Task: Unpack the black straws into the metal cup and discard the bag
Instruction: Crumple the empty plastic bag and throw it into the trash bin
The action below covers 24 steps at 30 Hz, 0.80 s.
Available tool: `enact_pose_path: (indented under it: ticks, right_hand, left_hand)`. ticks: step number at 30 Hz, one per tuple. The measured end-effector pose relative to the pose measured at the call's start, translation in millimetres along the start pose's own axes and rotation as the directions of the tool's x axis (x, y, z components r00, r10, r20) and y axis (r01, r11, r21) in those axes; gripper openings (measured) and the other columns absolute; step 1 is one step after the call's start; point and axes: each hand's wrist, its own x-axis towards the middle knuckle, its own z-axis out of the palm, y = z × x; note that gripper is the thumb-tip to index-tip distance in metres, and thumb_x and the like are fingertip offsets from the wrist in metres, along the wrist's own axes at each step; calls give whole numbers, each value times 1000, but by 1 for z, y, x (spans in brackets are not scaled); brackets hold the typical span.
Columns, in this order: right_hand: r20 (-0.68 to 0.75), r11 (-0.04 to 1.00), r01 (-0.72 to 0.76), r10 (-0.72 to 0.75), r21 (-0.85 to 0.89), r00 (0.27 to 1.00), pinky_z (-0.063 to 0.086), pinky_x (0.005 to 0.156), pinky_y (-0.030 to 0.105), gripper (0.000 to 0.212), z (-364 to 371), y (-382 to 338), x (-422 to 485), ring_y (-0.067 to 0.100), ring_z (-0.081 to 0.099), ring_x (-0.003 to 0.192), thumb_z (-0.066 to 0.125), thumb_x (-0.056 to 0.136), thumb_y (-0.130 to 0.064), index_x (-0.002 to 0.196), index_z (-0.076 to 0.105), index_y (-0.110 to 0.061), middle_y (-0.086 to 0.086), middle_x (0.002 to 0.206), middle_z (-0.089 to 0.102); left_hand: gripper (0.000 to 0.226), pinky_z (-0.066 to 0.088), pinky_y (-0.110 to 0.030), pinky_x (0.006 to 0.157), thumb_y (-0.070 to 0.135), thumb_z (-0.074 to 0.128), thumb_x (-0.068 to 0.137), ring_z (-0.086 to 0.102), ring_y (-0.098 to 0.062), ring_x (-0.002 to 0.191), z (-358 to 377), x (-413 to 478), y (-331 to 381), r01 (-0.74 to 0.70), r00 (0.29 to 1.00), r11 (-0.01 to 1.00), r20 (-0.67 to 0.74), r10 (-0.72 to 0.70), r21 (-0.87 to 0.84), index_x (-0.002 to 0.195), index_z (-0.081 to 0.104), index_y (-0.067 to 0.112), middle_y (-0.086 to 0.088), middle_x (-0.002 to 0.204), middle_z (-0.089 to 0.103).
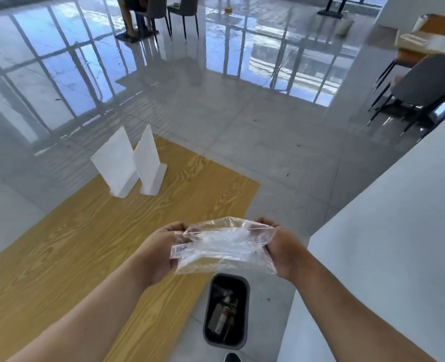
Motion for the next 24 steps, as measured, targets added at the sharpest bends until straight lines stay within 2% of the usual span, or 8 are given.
enact_pose_path:
  ticks: [2, 5, 7, 9, 11, 14, 20, 24]
  right_hand:
    - [-41, 1000, 9, -9, -7, 999, 57, 65, 39, 27, -7, 0, -2, 35, 65, 70, 46, 97, 15, 98, 72, 6, 23, 87, 64]
    - [-17, 992, -39, 42, 116, 999, 55, 48, 28, 32, -17, 2, -4, 26, 68, 53, 45, 97, 5, 75, 67, -2, 15, 65, 65]
    - [-51, 989, -73, 80, 129, 995, 50, 49, 26, 36, -27, 6, -1, 22, 63, 52, 45, 100, -12, 69, 63, -8, 9, 63, 63]
    - [-54, 995, -86, 89, 54, 995, 47, 58, 32, 30, -35, 13, 2, 22, 61, 59, 57, 98, -19, 72, 67, -10, 8, 70, 65]
    - [-46, 992, -81, 77, -93, 996, 45, 63, 36, 14, -43, 22, 5, 22, 61, 66, 66, 96, -3, 88, 74, -11, 10, 77, 66]
    - [-85, 923, -92, 65, -375, 994, 53, 60, 29, 38, -52, 35, 9, 15, 63, 66, 73, 92, 5, 123, 69, -16, 10, 85, 65]
    - [-64, 436, -87, 67, -896, 996, 48, 57, 26, 11, -58, 56, 25, 5, 52, 58, 76, 80, -22, 84, 66, -21, -18, 64, 60]
    - [28, 379, 12, 37, -925, 999, 48, 66, 20, 47, -52, 71, 36, -1, 62, 84, 74, 84, -34, 126, 55, -43, -19, 104, 63]
  left_hand:
    - [34, 40, -38, 69, 15, 67, 83, 56, -33, 80, 1, 5, -4, 10, 997, 998, 70, -14, 60, 110, 75, -5, -22, 101, 68]
    - [55, 41, -36, 64, 52, 59, 88, 59, -25, 61, 3, 12, -9, 57, 992, 998, 111, -54, -24, 94, 76, 0, -15, 84, 70]
    - [71, 40, -37, 65, 65, 49, 96, 58, -21, 61, 5, 19, -13, 53, 995, 995, 84, -59, 79, 101, 75, -1, -11, 83, 74]
    - [59, 41, -35, 66, 58, 62, 93, 55, -16, 64, 7, 26, -18, 10, 997, 961, 65, -29, 277, 106, 78, 3, -1, 80, 72]
    - [22, 48, -29, 65, 29, 80, 91, 59, -13, 68, 9, 32, -22, -41, 997, 904, 70, 12, 427, 108, 80, 16, 3, 84, 73]
    - [46, 60, -28, 70, -1, 79, 86, 67, -12, 75, 11, 46, -32, -102, 994, 833, 33, 101, 544, 120, 71, 29, -5, 103, 77]
    - [44, 48, -22, 54, 0, 65, 92, 56, -3, 59, 17, 75, -54, -214, 969, 615, 87, 231, 759, 116, 67, 37, 12, 81, 75]
    - [40, 49, -32, 52, 10, 64, 94, 56, -8, 54, 22, 88, -64, -243, 959, 468, 137, 249, 850, 115, 64, 45, 3, 83, 76]
